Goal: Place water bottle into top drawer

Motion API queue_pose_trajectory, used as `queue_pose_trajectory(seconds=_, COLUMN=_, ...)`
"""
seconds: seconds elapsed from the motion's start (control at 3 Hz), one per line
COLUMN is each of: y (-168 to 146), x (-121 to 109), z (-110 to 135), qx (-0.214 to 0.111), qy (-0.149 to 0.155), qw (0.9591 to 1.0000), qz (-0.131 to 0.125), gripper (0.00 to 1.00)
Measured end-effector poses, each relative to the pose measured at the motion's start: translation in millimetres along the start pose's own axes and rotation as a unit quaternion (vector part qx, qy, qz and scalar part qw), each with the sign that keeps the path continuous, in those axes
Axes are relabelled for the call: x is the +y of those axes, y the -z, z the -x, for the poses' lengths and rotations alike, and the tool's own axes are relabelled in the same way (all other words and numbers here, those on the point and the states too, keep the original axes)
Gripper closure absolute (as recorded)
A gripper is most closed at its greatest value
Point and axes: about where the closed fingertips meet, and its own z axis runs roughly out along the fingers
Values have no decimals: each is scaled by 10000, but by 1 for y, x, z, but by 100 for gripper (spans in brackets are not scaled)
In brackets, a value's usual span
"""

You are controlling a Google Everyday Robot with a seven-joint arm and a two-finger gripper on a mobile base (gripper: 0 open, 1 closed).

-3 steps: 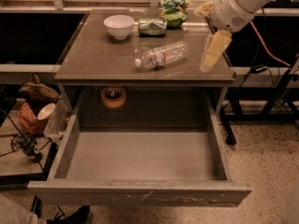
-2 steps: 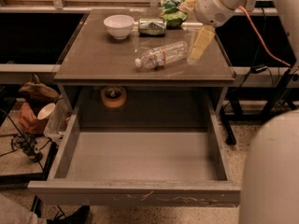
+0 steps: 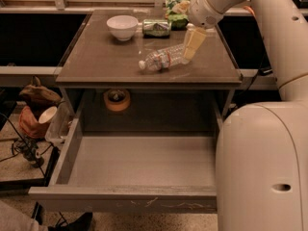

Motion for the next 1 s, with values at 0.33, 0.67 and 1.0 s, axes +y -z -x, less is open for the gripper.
queue_pose_trajectory(seconds=0.33, y=-33, x=-7, z=4, qx=-134, qy=104, qw=9997, qz=185, gripper=0)
queue_pose_trajectory(seconds=0.67, y=-80, x=-4, z=13, qx=-161, qy=256, qw=9975, qz=634, gripper=0)
queue_pose_trajectory(seconds=1.0, y=-107, x=1, z=18, qx=-179, qy=297, qw=9951, qz=925, gripper=0)
